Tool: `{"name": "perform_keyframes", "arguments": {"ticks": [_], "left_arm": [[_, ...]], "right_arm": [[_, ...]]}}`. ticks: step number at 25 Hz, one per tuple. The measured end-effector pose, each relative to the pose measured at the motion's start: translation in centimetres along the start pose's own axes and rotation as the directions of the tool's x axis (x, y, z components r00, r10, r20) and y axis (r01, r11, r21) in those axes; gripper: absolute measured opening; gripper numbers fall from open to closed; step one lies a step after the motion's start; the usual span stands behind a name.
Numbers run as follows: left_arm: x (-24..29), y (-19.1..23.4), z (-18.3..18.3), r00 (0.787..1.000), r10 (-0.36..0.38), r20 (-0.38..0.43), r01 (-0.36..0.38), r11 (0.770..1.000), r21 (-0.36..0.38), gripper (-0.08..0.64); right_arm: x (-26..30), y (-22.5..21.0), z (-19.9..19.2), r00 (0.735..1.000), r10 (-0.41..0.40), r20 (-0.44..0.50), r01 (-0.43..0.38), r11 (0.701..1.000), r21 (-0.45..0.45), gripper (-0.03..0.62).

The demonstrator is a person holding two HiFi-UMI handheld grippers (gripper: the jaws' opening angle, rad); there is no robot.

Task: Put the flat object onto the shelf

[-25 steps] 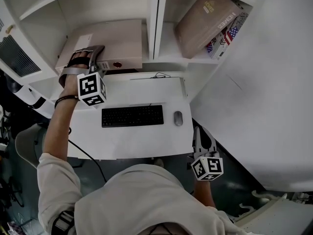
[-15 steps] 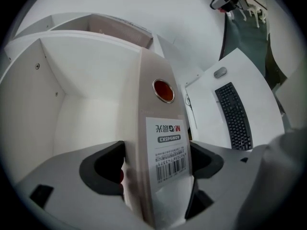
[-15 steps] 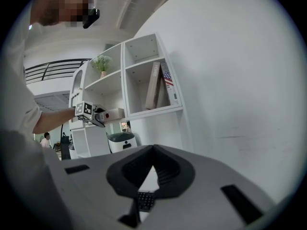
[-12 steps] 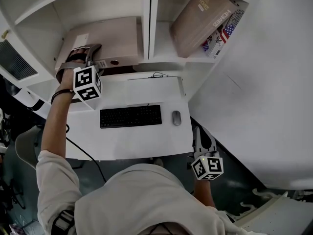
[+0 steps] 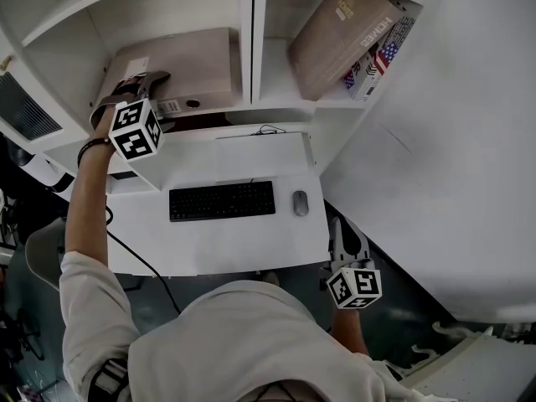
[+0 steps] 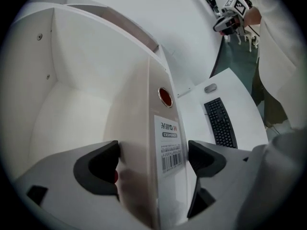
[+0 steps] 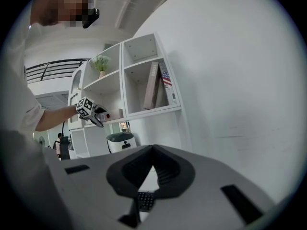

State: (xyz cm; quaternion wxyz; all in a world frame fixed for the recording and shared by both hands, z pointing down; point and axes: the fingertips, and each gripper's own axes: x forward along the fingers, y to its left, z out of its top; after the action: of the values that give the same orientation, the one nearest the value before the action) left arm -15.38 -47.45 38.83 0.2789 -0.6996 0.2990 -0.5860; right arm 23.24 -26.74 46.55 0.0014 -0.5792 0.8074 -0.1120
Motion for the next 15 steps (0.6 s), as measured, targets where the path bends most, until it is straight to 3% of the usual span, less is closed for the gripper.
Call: {"name": "perform_keyframes", "arguments": {"ticks": [7,15], "left_arm": [[0.11,0.35,-0.09,0.993,-0.061,0.100,0.067,0.996,-0.052,0.463],[0.19,0.56,-0.08,0.991,-0.078,0.113,0.086,0.993,-0.076,0.479]], "right_arm": [[-0.44,-0.53,-0.15,1.000,-0.019,-0.004,0.019,1.000,0.000,0.003],[-0.54,0.02,0.07,1.000,-0.016,0.003,0.016,1.000,0.000,0.003]]}}
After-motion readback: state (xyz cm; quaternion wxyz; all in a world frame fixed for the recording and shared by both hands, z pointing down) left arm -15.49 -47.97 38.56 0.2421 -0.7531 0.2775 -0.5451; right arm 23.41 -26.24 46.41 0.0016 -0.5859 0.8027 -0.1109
